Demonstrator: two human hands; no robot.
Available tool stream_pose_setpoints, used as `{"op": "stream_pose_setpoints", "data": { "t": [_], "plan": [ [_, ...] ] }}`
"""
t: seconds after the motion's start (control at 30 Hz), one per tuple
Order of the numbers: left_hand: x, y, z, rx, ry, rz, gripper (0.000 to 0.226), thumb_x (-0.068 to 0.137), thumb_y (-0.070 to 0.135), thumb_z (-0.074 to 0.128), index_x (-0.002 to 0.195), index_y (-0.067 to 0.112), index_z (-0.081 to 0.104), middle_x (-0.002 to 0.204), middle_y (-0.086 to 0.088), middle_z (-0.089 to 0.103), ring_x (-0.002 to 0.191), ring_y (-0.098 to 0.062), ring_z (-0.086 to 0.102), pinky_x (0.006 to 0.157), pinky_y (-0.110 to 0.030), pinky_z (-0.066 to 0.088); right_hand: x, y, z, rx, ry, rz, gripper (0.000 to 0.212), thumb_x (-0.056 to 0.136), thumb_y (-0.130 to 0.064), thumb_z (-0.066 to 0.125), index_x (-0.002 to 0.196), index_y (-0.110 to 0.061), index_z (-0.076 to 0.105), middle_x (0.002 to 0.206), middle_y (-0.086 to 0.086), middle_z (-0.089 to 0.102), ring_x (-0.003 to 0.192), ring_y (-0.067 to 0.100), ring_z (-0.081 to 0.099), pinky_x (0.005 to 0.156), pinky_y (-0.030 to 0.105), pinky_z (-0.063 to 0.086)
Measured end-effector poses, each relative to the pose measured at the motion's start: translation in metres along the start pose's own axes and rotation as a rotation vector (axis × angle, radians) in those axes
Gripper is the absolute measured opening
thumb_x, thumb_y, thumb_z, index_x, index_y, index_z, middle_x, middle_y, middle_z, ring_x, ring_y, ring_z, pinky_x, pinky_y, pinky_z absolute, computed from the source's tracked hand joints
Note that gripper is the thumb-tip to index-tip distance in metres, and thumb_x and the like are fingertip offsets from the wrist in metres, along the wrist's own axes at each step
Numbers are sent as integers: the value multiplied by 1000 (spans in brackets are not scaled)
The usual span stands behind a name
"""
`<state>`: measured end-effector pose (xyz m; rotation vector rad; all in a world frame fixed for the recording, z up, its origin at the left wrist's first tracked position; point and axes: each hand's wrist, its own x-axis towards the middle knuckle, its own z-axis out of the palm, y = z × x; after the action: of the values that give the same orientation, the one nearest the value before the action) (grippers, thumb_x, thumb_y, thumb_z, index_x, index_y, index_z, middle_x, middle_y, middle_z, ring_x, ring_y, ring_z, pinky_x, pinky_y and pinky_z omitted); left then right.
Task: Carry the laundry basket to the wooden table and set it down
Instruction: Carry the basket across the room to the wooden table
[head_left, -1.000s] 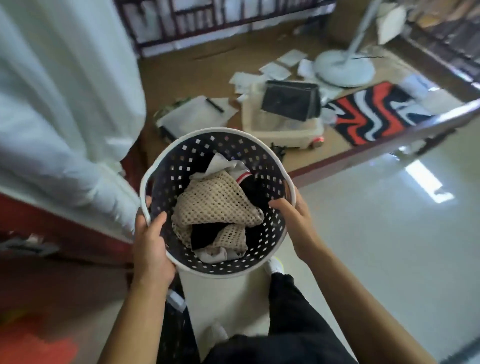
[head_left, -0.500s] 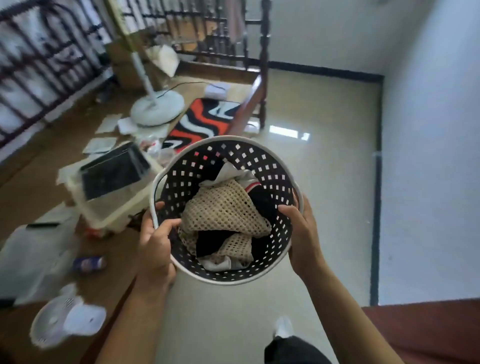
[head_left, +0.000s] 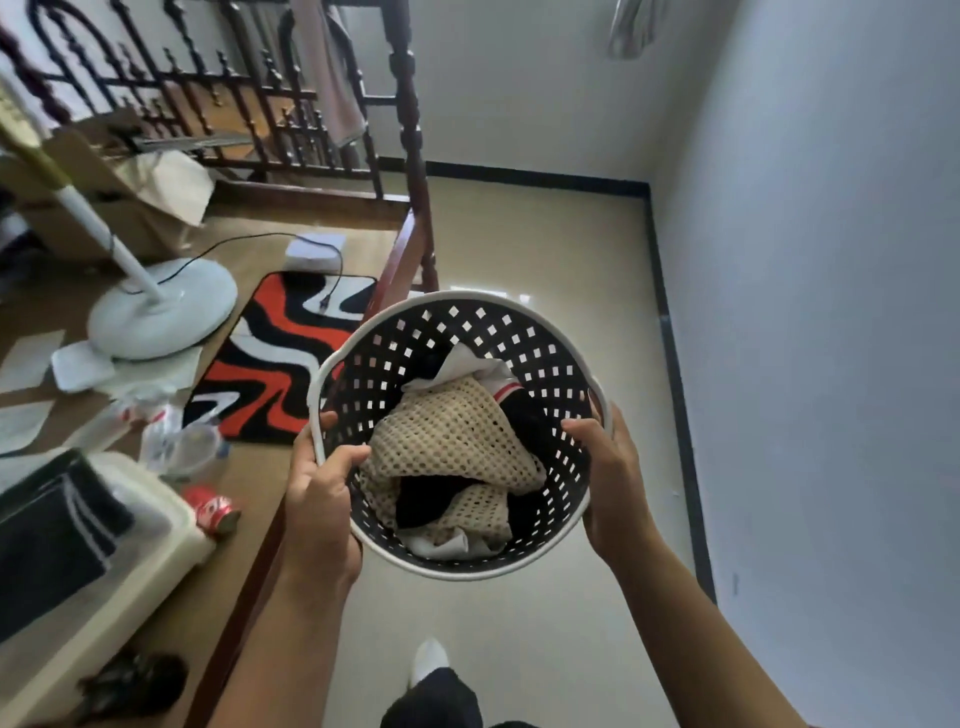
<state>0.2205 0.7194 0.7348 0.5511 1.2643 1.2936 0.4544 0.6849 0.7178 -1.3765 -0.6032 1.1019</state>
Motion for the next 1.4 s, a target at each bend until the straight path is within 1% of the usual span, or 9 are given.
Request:
{"op": "stream_pose_setpoints", "data": {
  "t": [0.2, 0.3, 0.43, 0.57, 0.7, 0.93, 1.23, 1.33, 1.4],
  "plan": [
    [110, 32, 84, 113, -131, -17, 48, 87, -2, 54, 129, 21, 56, 111, -16, 68, 97, -30, 67, 87, -48, 58, 98, -33, 14, 88, 129, -21, 55, 89, -21, 63, 144, -19, 62, 135, 17, 75, 126, 37, 73, 101, 55, 64],
    [149, 39, 137, 168, -230, -27, 44, 89, 3, 55, 129, 22, 57, 104, -11, 70, 89, -23, 70, 75, -39, 57, 142, -48, 1, 149, 187, -21, 55, 90, -17, 61, 146, -19, 63, 137, 20, 74, 128, 40, 72, 106, 62, 60],
    [203, 30, 215, 194, -328, -37, 35, 94, 9, 56, 128, 18, 59, 111, -11, 74, 97, -25, 72, 75, -34, 59, 220, -65, -23, 173, 256, -26, 58, 87, -16, 60, 145, -20, 64, 138, 21, 74, 129, 41, 72, 108, 68, 57],
    [258, 13, 290, 212, -321, -62, 32, 98, 9, 52, 128, 17, 58, 111, -12, 73, 95, -24, 71, 72, -33, 61, 310, -77, -45, 172, 273, -21, 55, 87, -18, 61, 141, -21, 66, 135, 20, 76, 127, 40, 73, 108, 67, 57],
    [314, 17, 364, 229, -277, -60, 28, 98, 9, 51, 120, 22, 62, 113, -12, 73, 98, -25, 71, 84, -41, 57, 410, -115, -59, 188, 263, 14, 53, 86, -19, 62, 139, -20, 67, 133, 21, 77, 126, 41, 73, 108, 68, 57],
    [423, 44, 447, 159, -182, -37, 34, 98, 8, 50, 128, 22, 58, 101, 0, 75, 94, -18, 72, 82, -36, 57, 580, -179, -27, 72, 132, 30, 51, 85, -22, 62, 136, -21, 69, 129, 19, 78, 124, 40, 74, 106, 68, 58],
    [620, 67, 560, 114, -173, -56, 42, 97, 1, 46, 136, 17, 50, 114, -14, 69, 98, -25, 67, 89, -45, 55, 792, -226, 37, 32, 120, 29, 49, 84, -17, 59, 131, -23, 70, 130, 21, 77, 128, 44, 71, 111, 67, 55],
    [680, 91, 610, 139, -206, -70, 45, 95, -2, 47, 136, 16, 51, 123, -25, 68, 102, -32, 65, 101, -57, 50, 855, -252, 48, 64, 150, 2, 41, 92, -12, 58, 130, -25, 68, 133, 22, 76, 129, 43, 70, 110, 66, 56],
    [716, 101, 643, 170, -236, -67, 47, 94, -3, 48, 136, 16, 51, 122, -26, 67, 99, -32, 66, 97, -55, 53, 894, -263, 53, 87, 165, 4, 39, 98, -7, 55, 129, -27, 67, 134, 21, 75, 130, 42, 71, 110, 64, 57]
  ]
}}
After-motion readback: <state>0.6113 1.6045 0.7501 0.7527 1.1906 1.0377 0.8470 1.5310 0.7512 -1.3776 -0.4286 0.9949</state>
